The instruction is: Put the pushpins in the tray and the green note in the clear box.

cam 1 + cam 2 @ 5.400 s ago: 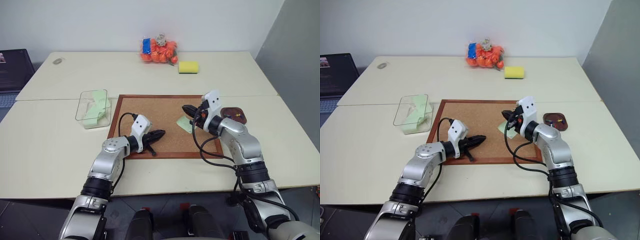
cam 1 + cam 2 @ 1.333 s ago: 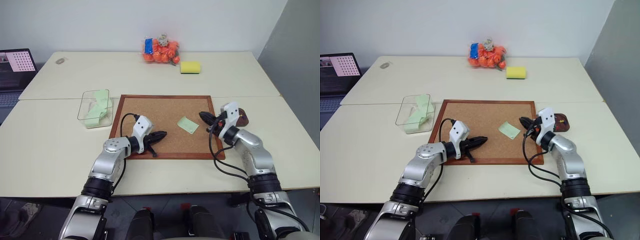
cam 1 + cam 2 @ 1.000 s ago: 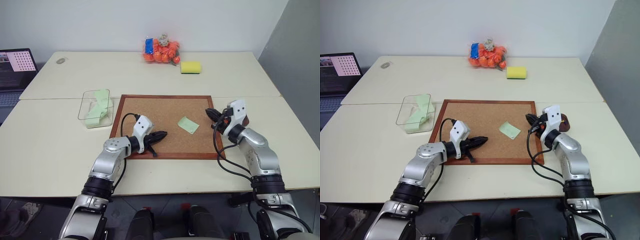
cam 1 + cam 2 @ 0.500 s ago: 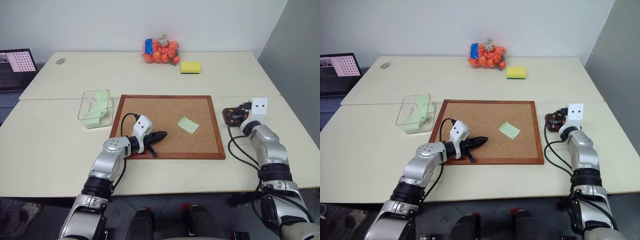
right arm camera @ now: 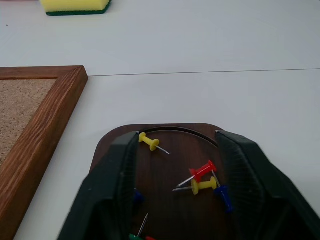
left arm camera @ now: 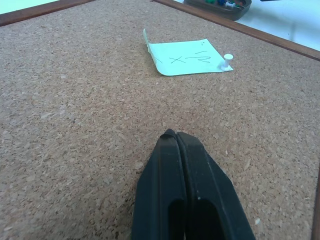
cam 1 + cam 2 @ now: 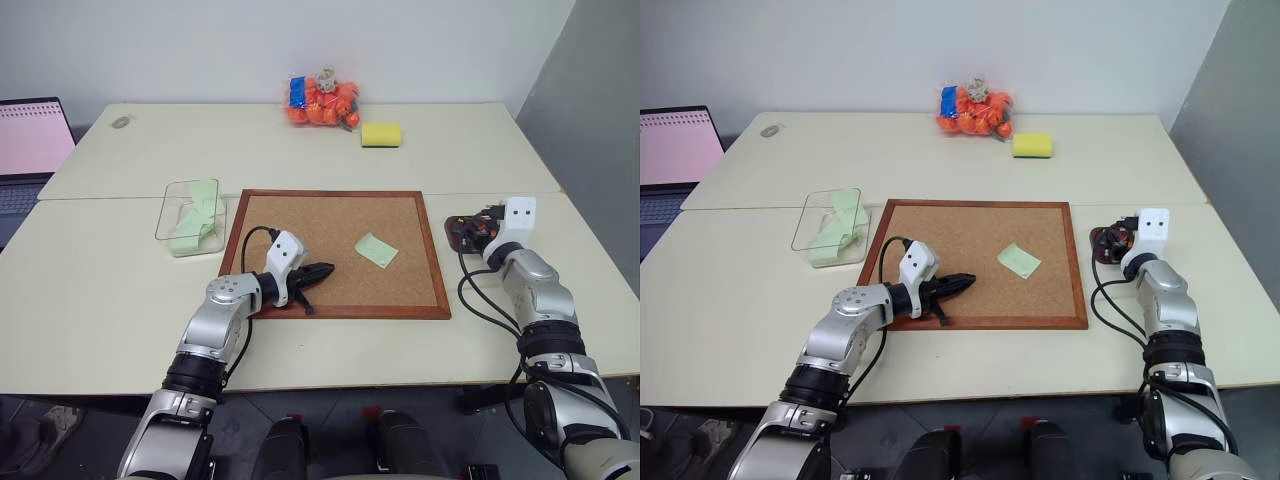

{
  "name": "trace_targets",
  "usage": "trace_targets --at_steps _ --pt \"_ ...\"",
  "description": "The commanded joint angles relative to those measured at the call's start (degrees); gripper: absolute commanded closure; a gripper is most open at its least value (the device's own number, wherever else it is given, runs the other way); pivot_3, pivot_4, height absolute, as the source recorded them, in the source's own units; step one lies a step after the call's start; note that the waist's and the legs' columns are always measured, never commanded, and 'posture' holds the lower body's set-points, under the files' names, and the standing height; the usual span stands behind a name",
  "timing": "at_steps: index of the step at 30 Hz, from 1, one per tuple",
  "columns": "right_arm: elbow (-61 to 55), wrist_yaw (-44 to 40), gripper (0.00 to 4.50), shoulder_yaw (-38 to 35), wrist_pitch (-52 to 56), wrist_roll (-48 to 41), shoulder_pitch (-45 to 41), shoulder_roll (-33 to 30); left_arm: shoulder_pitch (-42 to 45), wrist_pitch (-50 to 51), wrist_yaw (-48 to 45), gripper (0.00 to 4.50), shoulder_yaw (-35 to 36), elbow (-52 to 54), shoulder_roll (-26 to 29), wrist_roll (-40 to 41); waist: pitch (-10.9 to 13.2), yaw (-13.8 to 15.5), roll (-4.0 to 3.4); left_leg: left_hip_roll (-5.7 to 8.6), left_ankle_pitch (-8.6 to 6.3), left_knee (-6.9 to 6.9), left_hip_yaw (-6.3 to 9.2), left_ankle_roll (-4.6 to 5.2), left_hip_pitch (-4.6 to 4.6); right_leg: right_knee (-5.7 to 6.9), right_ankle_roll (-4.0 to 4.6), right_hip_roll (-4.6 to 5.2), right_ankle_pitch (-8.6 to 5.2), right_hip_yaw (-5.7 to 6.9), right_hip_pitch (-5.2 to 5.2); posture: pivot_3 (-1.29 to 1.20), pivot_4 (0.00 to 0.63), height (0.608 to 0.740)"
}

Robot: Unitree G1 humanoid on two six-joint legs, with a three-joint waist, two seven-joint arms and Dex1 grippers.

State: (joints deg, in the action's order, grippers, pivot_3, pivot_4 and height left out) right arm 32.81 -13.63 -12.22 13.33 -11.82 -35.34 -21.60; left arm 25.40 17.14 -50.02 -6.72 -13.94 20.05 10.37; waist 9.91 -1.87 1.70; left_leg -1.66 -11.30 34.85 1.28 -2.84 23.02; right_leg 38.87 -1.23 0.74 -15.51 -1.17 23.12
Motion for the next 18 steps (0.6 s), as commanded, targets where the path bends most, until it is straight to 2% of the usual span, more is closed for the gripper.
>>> trace_targets --at_steps 1,6,10,18 --pt "-2.37 0.46 1.00 -1.09 -0.92 0.02 -0.82 -0.77 -1.53 1.59 -0.73 4.50 -1.40 -0.87 0.28 -0.20 0.00 0.00 0.00 0.00 0.00 0.00 0.00 0.00 0.00 0.00 0.00 0.00 0.00 0.00 0.00 0.00 0.150 0.740" --pt "-6.55 -0.43 0.04 -0.47 -0.58 -0.20 0.82 -0.67 -1.05 1.38 -0.85 4.50 -1.29 -1.40 0.33 -0.23 0.00 0.00 0.00 0.00 0.00 0.00 0.00 0.00 0.00 0.00 0.00 0.00 0.00 0.00 0.00 0.00 0.150 0.740" --pt "-11.29 -1.76 0.04 0.72 -0.62 0.22 3.08 -0.80 -0.97 1.22 -0.82 4.50 -1.27 -1.49 0.29 -0.26 0.00 0.02 0.00 0.00 0.00 0.00 0.01 0.00 0.01 0.00 0.00 0.00 0.00 0.01 0.00 0.00 0.150 0.740" --pt "-24.44 -9.78 0.04 6.07 -0.97 0.31 10.07 -1.22 -0.76 0.76 -0.90 4.50 -1.34 -2.16 0.04 -0.35 0.00 0.01 0.00 0.00 0.00 0.00 0.02 0.00 0.01 0.00 0.00 0.00 0.00 0.01 0.00 0.00 0.150 0.740"
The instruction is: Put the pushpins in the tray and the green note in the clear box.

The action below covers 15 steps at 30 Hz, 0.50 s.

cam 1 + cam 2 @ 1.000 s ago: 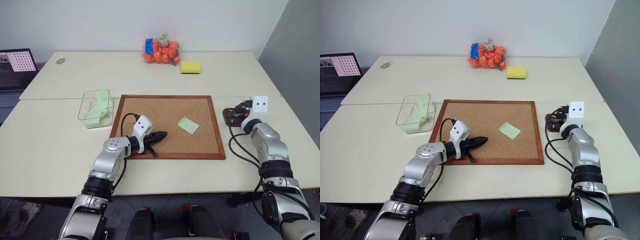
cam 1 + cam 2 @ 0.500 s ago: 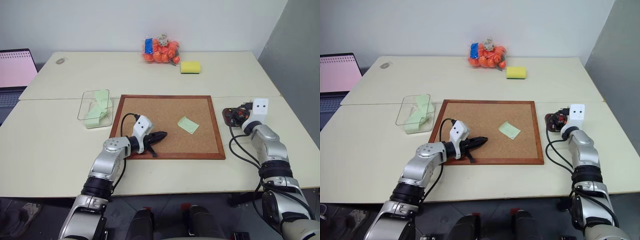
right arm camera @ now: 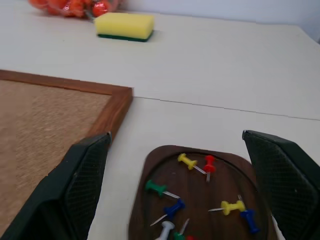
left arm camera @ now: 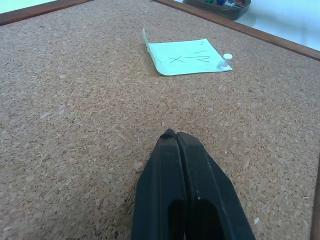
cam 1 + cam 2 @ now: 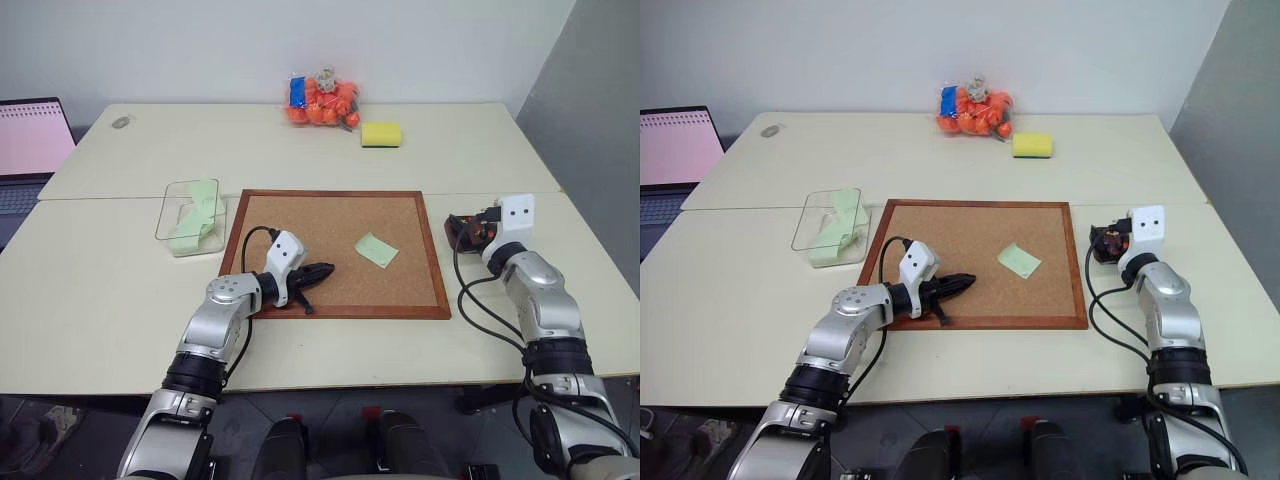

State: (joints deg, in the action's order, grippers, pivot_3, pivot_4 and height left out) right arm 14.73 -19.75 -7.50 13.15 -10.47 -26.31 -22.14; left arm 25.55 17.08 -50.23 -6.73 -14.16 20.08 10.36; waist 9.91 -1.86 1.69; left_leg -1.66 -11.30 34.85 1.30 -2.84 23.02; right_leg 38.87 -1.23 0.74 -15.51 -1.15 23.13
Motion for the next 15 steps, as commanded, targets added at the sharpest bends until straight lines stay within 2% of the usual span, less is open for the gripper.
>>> trace_targets --at_steps 1,15 --pt "-7.30 -4.61 0.04 1.65 -0.50 -1.36 1.37 -0.61 -0.85 0.77 -0.72 4.50 -1.31 -2.05 0.00 -0.34 0.00 -0.01 0.00 0.00 0.00 0.00 0.00 0.00 0.00 0.00 0.00 0.00 0.00 0.00 0.00 0.00 0.150 0.740" --pt "-9.68 -12.27 0.04 6.80 0.01 -1.29 1.89 1.04 -0.94 0.56 -0.88 4.50 -1.16 -2.13 0.26 -0.45 0.00 0.03 0.00 0.00 0.00 0.01 0.02 0.00 -0.01 0.00 0.00 0.00 0.00 0.03 -0.01 0.00 0.150 0.740"
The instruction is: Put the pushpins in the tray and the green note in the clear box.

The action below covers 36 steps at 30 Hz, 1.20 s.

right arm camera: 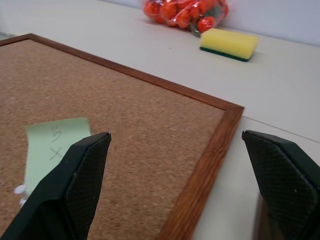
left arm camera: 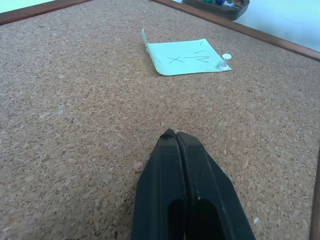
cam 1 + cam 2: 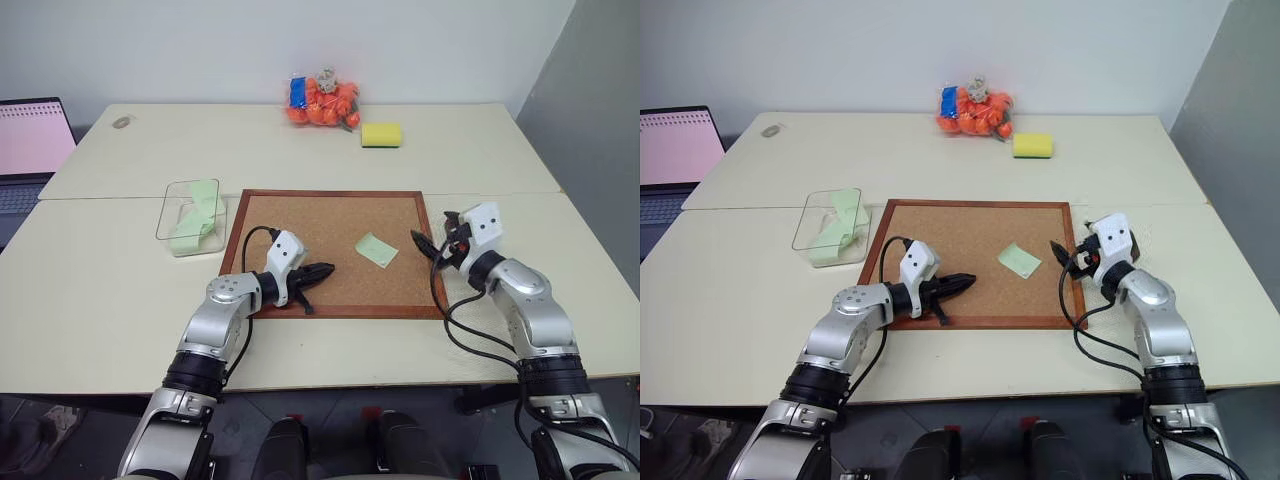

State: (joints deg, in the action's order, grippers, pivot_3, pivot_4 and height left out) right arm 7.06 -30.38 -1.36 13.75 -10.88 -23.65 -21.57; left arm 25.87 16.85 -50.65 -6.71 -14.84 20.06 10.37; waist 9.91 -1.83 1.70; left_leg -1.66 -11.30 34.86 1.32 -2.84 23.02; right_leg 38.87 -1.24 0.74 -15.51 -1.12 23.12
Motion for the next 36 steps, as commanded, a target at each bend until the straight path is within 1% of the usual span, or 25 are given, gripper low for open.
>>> trace_targets --at_steps 1,7,18,28,32,36 --pt "-1.64 -2.40 0.04 1.27 -0.67 -1.08 -1.06 0.90 -1.33 0.78 -0.45 4.50 -1.22 -1.37 0.28 -0.47 0.00 0.00 0.00 0.00 0.00 0.00 0.00 0.00 0.00 0.00 0.00 0.00 0.00 0.00 0.00 0.00 0.150 0.740" --pt "0.40 -7.66 0.04 4.48 -1.42 -1.38 -1.62 2.19 -1.65 0.82 -0.40 4.50 -1.31 -0.96 0.20 -0.52 0.00 -0.02 0.00 -0.01 0.00 0.00 0.01 0.00 0.00 0.00 0.00 -0.01 0.00 0.01 0.00 0.00 0.150 0.740" --pt "6.28 -10.98 0.04 8.30 -4.33 0.60 -3.14 4.83 -1.78 0.29 0.13 4.50 -1.12 -0.61 0.01 -0.65 0.00 -0.07 0.00 -0.01 0.00 0.00 0.00 0.00 -0.01 -0.01 0.00 -0.01 0.00 0.00 0.00 0.00 0.150 0.740" --pt "10.03 -13.84 0.04 10.13 -7.60 2.30 -2.90 4.44 -2.82 0.46 0.14 4.50 -0.98 0.57 0.60 -0.60 0.00 -0.07 0.00 -0.02 0.00 0.00 0.01 0.00 0.00 -0.01 0.00 -0.01 0.00 0.02 0.00 0.00 0.150 0.740" --pt "10.92 -14.10 0.67 10.02 -8.10 2.80 -2.82 4.68 -2.99 0.50 0.19 4.50 -1.03 0.83 0.58 -0.60 0.00 -0.08 0.00 -0.02 0.00 0.00 0.01 0.00 -0.01 -0.01 0.00 -0.01 0.00 0.01 0.00 0.00 0.150 0.740" --pt "11.47 -14.35 1.46 9.83 -8.54 3.06 -2.67 4.62 -3.05 0.54 0.18 4.50 -1.06 1.00 0.62 -0.60 0.00 -0.08 0.01 -0.02 0.00 0.00 0.01 0.00 -0.01 0.00 0.00 -0.01 0.00 0.01 0.00 0.00 0.150 0.740"
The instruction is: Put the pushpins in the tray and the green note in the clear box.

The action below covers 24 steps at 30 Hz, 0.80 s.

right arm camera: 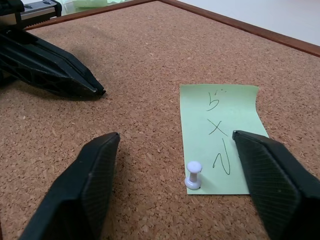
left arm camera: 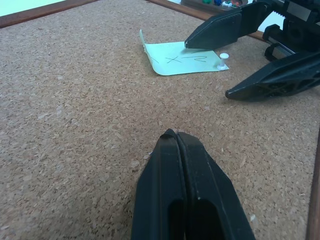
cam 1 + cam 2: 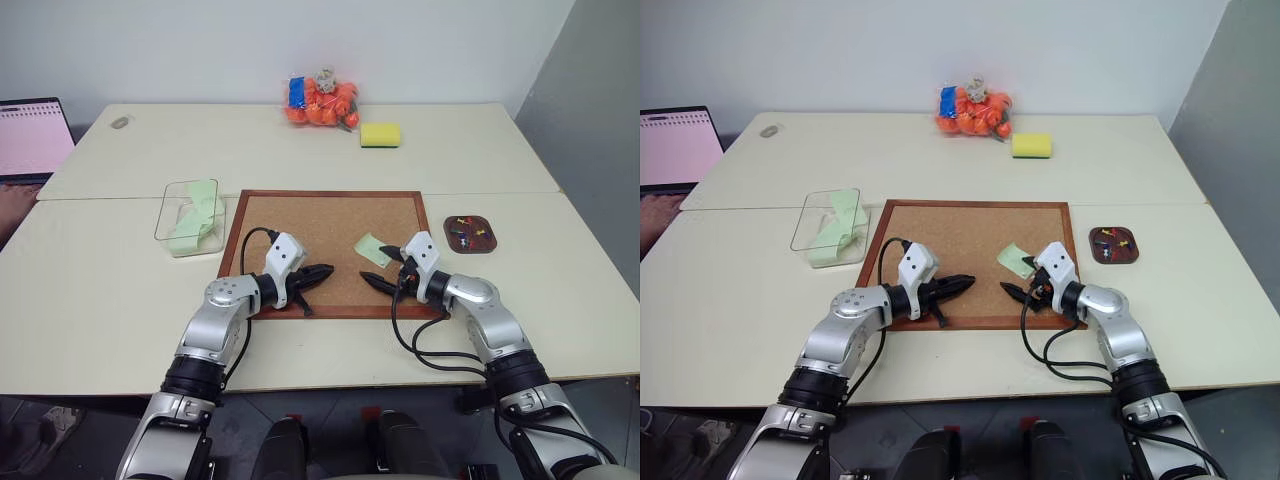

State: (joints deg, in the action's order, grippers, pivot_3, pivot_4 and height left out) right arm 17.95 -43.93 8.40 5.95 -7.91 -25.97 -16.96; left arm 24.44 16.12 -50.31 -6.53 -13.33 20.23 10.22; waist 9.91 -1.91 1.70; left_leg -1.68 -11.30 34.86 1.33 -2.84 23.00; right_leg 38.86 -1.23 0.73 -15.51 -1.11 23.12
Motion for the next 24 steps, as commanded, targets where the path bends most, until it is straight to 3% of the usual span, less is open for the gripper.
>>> trace_targets --at_steps 1,14,24 --pt "0.84 -0.60 1.65 0.07 -1.06 0.36 -0.31 -0.09 -1.72 1.25 -0.16 4.50 -1.29 -0.45 0.43 -0.46 0.00 0.00 0.00 0.00 0.00 0.00 0.00 0.00 0.00 0.00 0.00 0.00 0.00 0.00 0.00 0.00 0.150 0.740" --pt "2.23 0.34 4.46 -0.39 -2.23 0.81 -0.46 -0.27 -2.26 1.32 -0.13 4.50 -1.47 0.37 0.38 -0.43 -0.01 0.00 0.01 0.00 0.00 0.01 0.00 0.00 -0.01 0.00 0.00 0.00 0.00 -0.01 -0.01 0.00 0.150 0.740" --pt "0.09 2.14 4.46 -1.73 -2.64 0.86 -1.79 -0.79 -2.73 2.02 0.35 4.50 -1.33 1.41 0.33 -0.12 -0.01 0.00 0.01 0.00 0.00 0.02 0.00 0.00 -0.02 0.02 0.00 0.00 0.00 -0.01 -0.02 0.00 0.150 0.740"
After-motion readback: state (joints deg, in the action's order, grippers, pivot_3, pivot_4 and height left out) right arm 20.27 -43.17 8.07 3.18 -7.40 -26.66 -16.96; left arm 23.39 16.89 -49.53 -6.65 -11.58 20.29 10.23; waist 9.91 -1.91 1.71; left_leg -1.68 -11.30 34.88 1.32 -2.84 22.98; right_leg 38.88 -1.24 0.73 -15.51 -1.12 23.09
